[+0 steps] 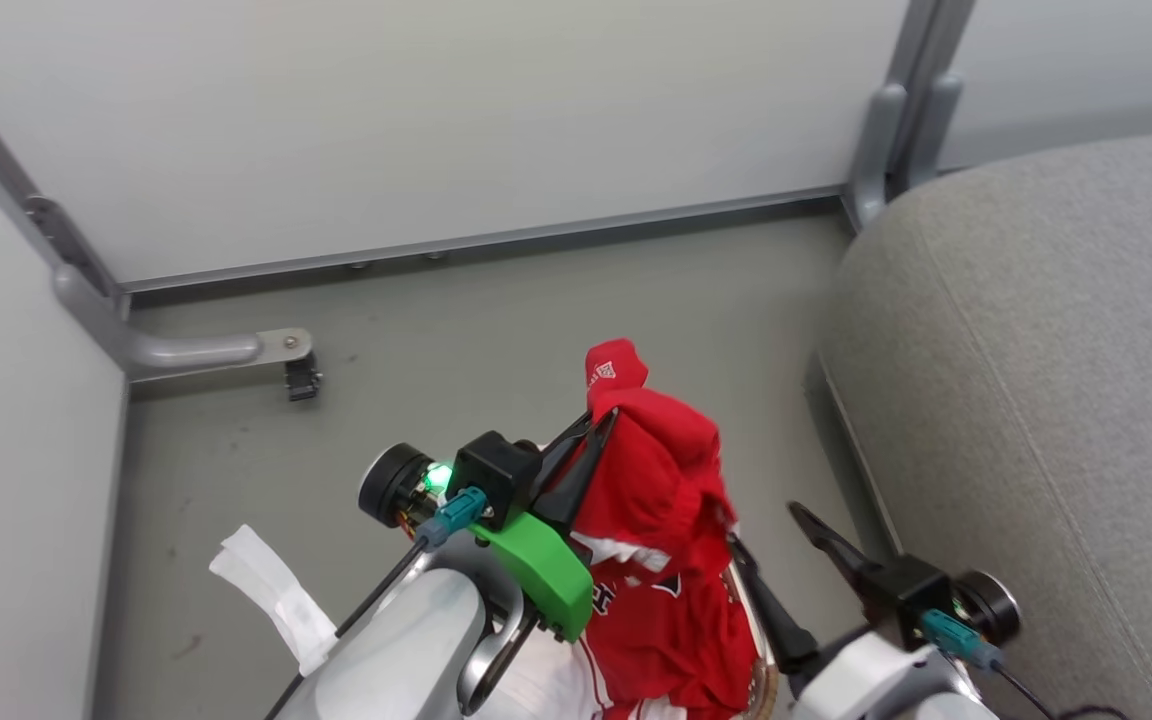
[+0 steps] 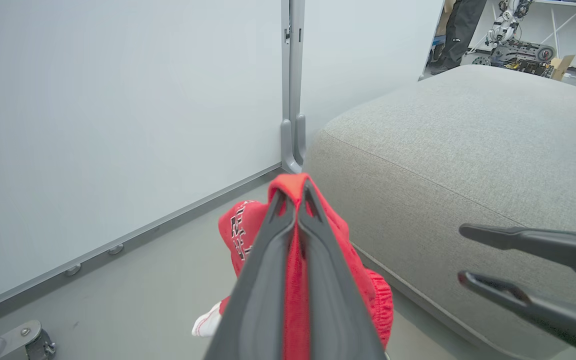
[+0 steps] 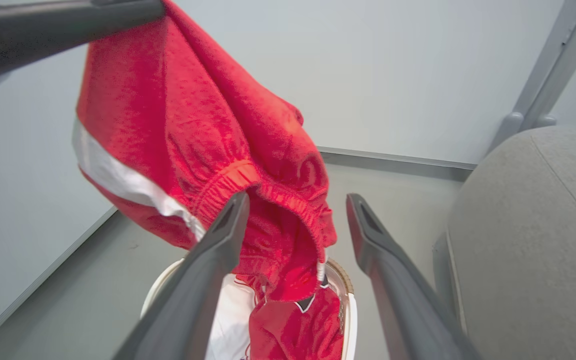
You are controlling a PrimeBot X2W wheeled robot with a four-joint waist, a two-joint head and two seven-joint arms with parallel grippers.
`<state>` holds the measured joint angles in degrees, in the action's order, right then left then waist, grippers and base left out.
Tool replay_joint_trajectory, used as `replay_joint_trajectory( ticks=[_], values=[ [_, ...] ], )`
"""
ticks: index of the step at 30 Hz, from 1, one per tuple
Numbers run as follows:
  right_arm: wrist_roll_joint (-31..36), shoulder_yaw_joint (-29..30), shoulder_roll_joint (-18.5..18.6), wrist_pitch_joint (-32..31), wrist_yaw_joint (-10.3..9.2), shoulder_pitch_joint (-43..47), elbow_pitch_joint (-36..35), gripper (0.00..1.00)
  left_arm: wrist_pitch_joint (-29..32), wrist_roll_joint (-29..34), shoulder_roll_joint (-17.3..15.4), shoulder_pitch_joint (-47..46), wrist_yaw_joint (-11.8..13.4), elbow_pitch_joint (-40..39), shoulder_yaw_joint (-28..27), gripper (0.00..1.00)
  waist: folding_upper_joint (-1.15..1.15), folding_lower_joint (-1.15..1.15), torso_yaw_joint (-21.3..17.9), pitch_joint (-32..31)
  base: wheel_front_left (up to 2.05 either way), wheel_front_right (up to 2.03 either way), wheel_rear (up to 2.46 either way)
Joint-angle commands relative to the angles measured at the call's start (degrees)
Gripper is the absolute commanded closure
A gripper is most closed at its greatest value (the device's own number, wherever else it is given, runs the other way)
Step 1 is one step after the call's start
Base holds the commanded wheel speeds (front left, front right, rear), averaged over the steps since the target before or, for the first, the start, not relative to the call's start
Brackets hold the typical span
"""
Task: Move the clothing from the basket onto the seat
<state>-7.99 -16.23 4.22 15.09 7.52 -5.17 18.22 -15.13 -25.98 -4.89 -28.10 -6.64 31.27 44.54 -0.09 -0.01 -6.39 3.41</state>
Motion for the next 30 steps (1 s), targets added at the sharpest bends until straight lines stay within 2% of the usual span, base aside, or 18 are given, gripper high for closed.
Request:
replay_joint_trajectory(
  ticks=[1, 3, 6, 10, 13, 14, 15, 18, 20, 21, 22, 26, 30],
  values=[
    [-0.55, -2.58, 1.72, 0.12, -0.07, -1.98, -1.66, 0.0, -0.02, 0.74, 0.11, 0.69, -0.32, -0.98, -0.13, 1.0, 0.09, 0.01, 3.61, -2.76, 0.0, 0.0, 0.0],
    [0.16, -7.02, 3.6, 0.12, -0.07, -4.61, -3.49, 0.0, -0.02, 1.36, 0.45, 0.63, -0.48, -2.32, 0.18, 1.0, 0.09, 0.01, 4.4, -2.75, 0.0, 0.0, 0.0],
    [1.91, -10.63, 5.19, 0.11, -0.06, -9.12, -3.27, 0.0, -0.03, 1.89, 0.82, 0.56, -0.71, -3.84, 0.98, 1.0, 0.09, 0.01, 5.71, -2.66, 0.0, 0.0, 0.0],
    [2.82, -15.73, 4.71, 0.08, -0.06, -15.35, 5.53, 0.0, -0.03, 1.35, 1.43, 0.37, -0.82, -5.73, 3.06, 1.0, 0.09, 0.01, 7.77, -2.64, 0.0, 0.0, 0.0],
    [0.78, -20.17, 2.75, 0.07, -0.06, -19.5, 12.59, 0.0, -0.03, 0.36, 1.58, -0.38, -0.88, -6.96, 6.35, 1.0, 0.09, 0.01, 9.54, -2.7, 0.0, 0.0, 0.0],
    [-0.62, -21.14, 2.13, 0.08, -0.06, -20.58, 13.68, 0.63, -0.03, 0.14, 1.58, -0.54, -0.89, -7.15, 7.08, 1.0, 0.09, 0.01, 9.99, -2.7, 0.0, 0.0, 0.0],
    [-2.19, -22.61, 1.58, 0.07, -0.06, -21.6, 15.18, 1.0, -0.04, -0.43, 1.68, -0.53, -0.88, -7.19, 7.97, 1.0, 0.09, 0.01, 10.5, -2.73, 0.0, 0.0, 0.0],
    [-6.1, -23.47, 0.82, 0.07, -0.06, -23.19, 16.21, 1.0, -0.04, -0.87, 1.8, -0.38, -0.89, -6.59, 8.55, 1.0, 0.09, 0.01, 11.11, -2.79, 0.0, 0.0, 0.0],
    [-7.16, -21.73, 1.2, 0.07, -0.06, -22.45, 16.16, 1.0, -0.03, -0.5, 1.47, 0.31, -0.89, -5.96, 7.71, 1.0, 0.09, 0.01, 10.68, -2.91, 0.0, 0.0, 0.0],
    [-7.36, -20.58, 1.61, 0.07, -0.06, -21.5, 15.96, 1.0, -0.03, -0.11, 1.3, 0.86, -0.86, -5.96, 6.82, 0.53, 0.09, 0.01, 10.02, -2.97, 0.0, 0.0, 0.0],
    [-7.65, -19.7, 1.68, 0.08, -0.06, -20.56, 15.73, 1.0, -0.01, 0.2, 1.07, 1.45, -0.85, -5.82, 6.07, 0.0, 0.09, 0.01, 9.25, -3.02, 0.0, 0.0, 0.0],
    [-7.75, -15.97, 2.7, 0.08, -0.06, -17.18, 13.9, 1.0, 0.0, 2.61, 0.46, 3.26, -0.3, -6.42, 2.47, 0.0, 0.09, 0.01, 4.33, -2.98, 0.0, 0.0, 0.0],
    [-7.87, -13.4, 3.93, 0.08, -0.06, -13.82, 11.91, 1.0, 0.0, 4.65, 0.04, 5.87, -0.27, -6.57, -1.27, 0.0, 0.09, 0.01, -2.97, -2.46, 0.0, 0.0, 0.0]
  ],
)
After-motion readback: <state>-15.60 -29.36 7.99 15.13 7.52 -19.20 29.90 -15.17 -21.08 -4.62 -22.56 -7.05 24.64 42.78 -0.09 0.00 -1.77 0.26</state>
